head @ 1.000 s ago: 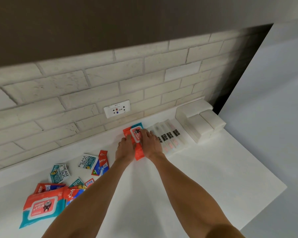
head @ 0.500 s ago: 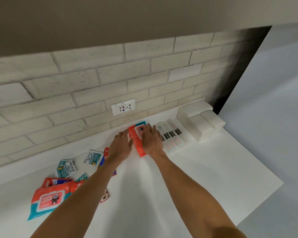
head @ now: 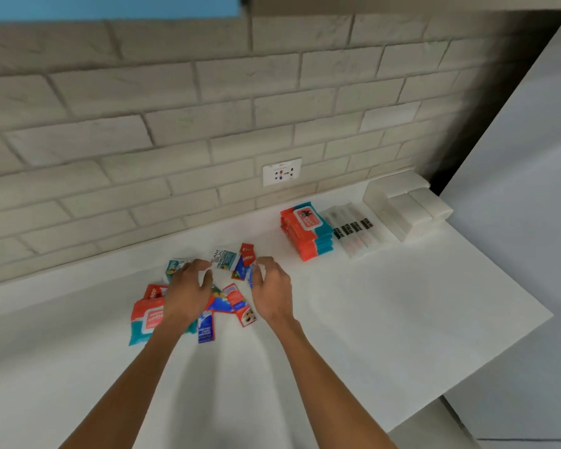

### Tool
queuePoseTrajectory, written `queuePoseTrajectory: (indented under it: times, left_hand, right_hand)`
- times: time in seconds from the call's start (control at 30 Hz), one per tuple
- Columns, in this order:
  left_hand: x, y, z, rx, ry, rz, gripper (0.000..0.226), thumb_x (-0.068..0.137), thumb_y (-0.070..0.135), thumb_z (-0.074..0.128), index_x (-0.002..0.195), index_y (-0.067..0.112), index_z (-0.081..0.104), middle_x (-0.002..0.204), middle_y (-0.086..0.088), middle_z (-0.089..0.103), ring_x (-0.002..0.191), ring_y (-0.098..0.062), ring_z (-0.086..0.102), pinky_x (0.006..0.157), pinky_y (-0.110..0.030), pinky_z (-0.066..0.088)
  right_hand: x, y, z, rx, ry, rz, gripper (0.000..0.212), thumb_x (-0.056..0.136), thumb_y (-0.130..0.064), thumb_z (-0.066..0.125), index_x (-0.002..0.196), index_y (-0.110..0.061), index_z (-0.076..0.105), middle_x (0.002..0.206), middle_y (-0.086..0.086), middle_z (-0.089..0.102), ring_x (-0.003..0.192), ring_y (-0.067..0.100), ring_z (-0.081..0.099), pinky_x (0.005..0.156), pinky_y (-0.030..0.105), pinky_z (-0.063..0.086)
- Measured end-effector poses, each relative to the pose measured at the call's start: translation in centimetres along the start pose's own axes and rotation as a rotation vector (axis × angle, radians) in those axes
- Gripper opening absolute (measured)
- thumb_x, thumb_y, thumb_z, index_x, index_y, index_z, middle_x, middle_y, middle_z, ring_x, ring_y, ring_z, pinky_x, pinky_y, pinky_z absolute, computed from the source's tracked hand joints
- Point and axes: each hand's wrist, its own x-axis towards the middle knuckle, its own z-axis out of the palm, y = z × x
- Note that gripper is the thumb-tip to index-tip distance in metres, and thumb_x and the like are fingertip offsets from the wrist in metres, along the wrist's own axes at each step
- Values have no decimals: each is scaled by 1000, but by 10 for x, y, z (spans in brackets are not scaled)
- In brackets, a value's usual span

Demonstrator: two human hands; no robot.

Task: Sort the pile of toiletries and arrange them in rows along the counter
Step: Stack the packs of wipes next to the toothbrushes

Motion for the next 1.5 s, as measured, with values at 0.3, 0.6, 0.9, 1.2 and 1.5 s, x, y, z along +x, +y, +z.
queuePoseTrajectory:
  times: [0.3,0.6,0.9,1.2,1.5]
  left_hand:
    - [-57,-96,-36,-13,4,-166,27,100,18,62,126,13,67,113,-13,72,95,-29,73,67,-28,51]
    - [-50,-139,-35,80,-107,-333,43,100,28,63,135,8,50,125,-23,58,113,-39,60,90,-48,56]
    - [-51,-125,-43,-396,-27,-677,60,92,20,77,143,5,48,132,-21,63,116,-37,66,90,-42,56]
    - [-64,-142,-39,-838,-128,-759,35,83,16,86,113,12,69,113,-16,74,100,-33,73,90,-51,61]
    - [-88,-121,-54,-950,-18,-724,49,83,19,86,127,21,64,119,-6,72,106,-27,71,87,-47,62]
  right_hand:
    - [-68,-29,90,-32,-274,96,28,107,-22,61,135,-17,62,129,7,72,117,25,69,96,40,61]
    - [-94,-38,146,-160,-365,184,36,107,-29,60,142,-21,53,137,8,63,127,25,63,98,39,60]
    - [-85,-36,164,-7,-285,385,52,100,-35,73,144,-16,53,128,9,71,119,24,69,93,31,58]
    - [-98,-26,164,-18,-298,297,45,97,-36,77,136,-16,68,127,4,68,112,17,67,93,24,54]
    - [-136,-40,119,344,-70,413,18,99,-34,75,104,-24,61,93,-9,72,89,10,71,81,30,61]
